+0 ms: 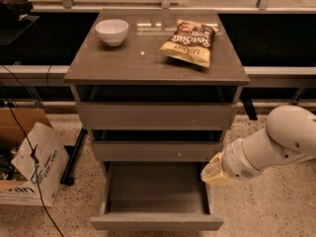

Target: Close bottom drawer

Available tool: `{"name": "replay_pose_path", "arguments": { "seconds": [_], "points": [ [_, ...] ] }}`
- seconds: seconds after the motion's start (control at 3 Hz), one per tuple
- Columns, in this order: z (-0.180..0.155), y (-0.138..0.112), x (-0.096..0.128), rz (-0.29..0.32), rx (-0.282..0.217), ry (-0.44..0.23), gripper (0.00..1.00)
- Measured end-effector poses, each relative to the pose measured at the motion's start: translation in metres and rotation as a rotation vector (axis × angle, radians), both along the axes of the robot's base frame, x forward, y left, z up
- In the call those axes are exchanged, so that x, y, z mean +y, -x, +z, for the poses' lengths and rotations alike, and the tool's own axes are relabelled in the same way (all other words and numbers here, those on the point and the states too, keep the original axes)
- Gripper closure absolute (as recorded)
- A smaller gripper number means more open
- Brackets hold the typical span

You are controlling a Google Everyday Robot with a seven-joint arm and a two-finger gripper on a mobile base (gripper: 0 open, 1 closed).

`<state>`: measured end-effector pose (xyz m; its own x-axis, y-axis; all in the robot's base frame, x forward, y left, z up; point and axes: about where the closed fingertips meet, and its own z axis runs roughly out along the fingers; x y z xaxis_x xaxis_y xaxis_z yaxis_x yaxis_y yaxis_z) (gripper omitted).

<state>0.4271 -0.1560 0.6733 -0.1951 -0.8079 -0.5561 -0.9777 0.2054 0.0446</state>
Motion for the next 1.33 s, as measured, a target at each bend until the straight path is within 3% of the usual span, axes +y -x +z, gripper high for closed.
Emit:
{"name": "replay_pose_path", "arguments": {
  "seconds": [0.67,1.33],
  "points": [
    [-0.079,0.0,0.008,-0.027,0.041,-0.053,1.0],
    [-0.141,0.007,0.012,-0.049,0.125,-0.134,1.0]
  ]
}}
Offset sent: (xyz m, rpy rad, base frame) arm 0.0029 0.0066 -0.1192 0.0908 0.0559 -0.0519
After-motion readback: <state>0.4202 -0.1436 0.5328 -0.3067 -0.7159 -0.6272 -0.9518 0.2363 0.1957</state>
